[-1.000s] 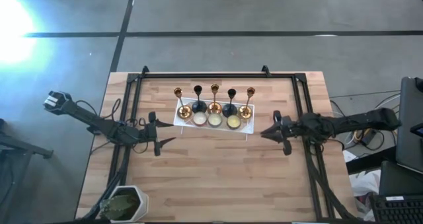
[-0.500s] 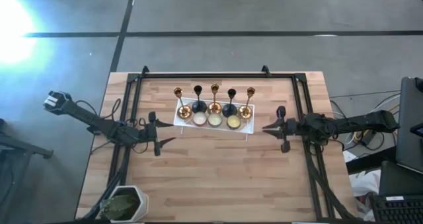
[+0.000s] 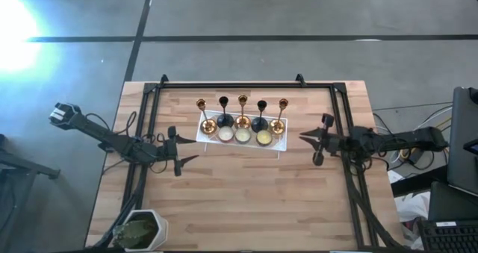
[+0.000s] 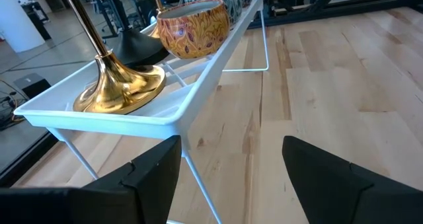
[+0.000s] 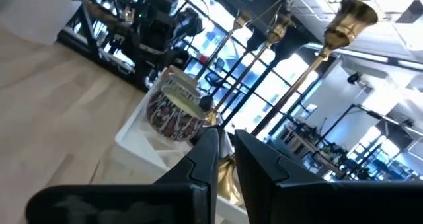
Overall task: Pick & Place candle stick holders
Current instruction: Return to Home Position
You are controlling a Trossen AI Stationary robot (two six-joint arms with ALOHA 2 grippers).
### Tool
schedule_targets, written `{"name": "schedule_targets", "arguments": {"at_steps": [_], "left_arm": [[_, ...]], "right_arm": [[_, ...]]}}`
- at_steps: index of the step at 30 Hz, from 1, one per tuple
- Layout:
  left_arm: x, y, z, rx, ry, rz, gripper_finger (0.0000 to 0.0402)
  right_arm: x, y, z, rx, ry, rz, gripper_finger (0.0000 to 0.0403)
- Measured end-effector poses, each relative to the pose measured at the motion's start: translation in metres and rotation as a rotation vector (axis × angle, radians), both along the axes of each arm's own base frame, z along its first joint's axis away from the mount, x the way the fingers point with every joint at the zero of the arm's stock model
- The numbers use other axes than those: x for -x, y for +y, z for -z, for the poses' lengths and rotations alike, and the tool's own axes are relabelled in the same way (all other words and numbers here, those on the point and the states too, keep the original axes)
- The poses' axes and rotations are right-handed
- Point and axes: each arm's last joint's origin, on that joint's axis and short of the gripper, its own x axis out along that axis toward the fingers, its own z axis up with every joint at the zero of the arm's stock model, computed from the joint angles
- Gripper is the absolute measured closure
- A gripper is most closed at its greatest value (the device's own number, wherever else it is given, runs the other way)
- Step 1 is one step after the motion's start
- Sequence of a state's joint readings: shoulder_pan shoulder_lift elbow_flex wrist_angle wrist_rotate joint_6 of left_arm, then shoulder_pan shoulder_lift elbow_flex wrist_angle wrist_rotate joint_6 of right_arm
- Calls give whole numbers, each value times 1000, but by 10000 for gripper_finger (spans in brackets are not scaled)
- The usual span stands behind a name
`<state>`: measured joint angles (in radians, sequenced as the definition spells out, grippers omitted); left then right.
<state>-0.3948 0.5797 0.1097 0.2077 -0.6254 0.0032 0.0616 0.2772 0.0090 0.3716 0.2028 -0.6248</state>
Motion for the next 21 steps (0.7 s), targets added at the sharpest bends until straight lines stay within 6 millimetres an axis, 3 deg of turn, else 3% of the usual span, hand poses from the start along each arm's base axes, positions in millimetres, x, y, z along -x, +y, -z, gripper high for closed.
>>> {"name": "schedule_targets", "arguments": {"at_steps": [4,10,21], "left_arm": [[0,0,0,0,0,0,133],[0,0,0,0,0,0,133],[0,0,1,-2,6,1,133]], "right_arm": [[2,0,2,-18,15,-2,358],[7,0,21,-6,207,1,359],[17,-1,7,-18,47,-20,359]]}}
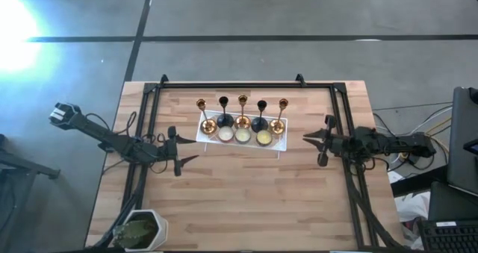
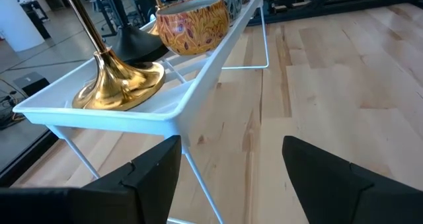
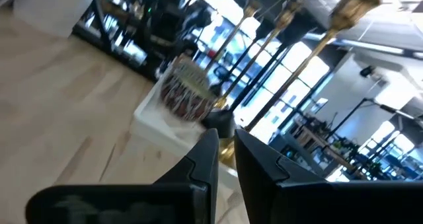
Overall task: Pick & Place candle stick holders
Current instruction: Return to Home Position
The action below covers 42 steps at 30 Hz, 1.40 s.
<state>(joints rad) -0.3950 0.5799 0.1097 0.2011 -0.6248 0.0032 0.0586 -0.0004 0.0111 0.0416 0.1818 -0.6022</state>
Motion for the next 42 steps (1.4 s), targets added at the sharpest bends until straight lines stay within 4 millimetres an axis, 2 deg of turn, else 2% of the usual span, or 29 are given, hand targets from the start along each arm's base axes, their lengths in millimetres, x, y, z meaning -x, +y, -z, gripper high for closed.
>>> {"name": "schedule_targets", "arguments": {"at_steps": [42], "left_arm": [[0,0,1,-2,5,0,133]], "right_arm": [[-1,0,2,3,21,-6,359]]}}
